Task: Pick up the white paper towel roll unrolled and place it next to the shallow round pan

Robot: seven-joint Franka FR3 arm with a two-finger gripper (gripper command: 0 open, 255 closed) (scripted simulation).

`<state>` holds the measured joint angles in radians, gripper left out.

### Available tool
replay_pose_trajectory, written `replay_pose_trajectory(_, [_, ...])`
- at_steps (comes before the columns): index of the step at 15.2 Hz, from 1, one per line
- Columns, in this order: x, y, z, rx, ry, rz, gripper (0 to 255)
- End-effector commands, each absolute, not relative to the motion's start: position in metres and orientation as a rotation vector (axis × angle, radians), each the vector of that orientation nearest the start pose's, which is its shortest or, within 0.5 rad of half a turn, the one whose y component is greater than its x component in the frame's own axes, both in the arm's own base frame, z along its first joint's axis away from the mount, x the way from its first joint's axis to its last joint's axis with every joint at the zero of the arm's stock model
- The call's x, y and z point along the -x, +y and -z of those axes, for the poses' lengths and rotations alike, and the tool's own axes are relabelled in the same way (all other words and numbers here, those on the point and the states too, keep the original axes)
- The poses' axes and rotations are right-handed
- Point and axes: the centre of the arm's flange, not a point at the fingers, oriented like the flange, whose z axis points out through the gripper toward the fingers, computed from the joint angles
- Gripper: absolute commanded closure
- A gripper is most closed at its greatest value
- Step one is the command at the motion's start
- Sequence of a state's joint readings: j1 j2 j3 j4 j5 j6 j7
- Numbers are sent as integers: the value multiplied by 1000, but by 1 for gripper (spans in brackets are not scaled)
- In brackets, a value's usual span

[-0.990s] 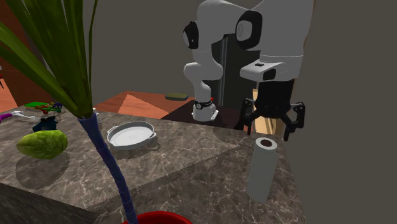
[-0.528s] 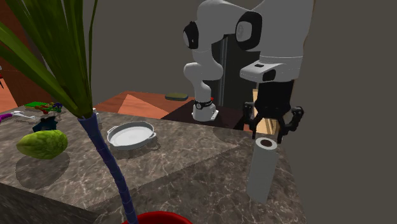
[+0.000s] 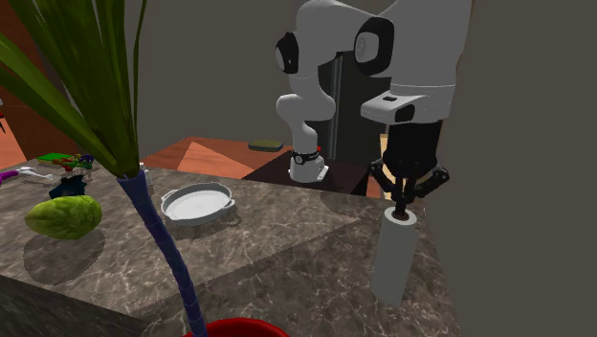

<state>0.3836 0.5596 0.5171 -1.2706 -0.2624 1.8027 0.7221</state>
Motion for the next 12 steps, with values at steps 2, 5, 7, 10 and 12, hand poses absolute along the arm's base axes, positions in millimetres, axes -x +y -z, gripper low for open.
replay_pose_trajectory(2, [-520,485,-464,3096,-251,35,0])
replay_pose_trajectory(5, [-497,482,-445,3086,-162,-52,0])
replay_pose_trajectory(7, [-497,483,-434,3086,-162,-52,0])
replay_pose_trajectory(10, [-496,483,-418,3086,-162,-52,0])
replay_pose_trajectory(12, [-496,484,-408,3086,-162,-52,0])
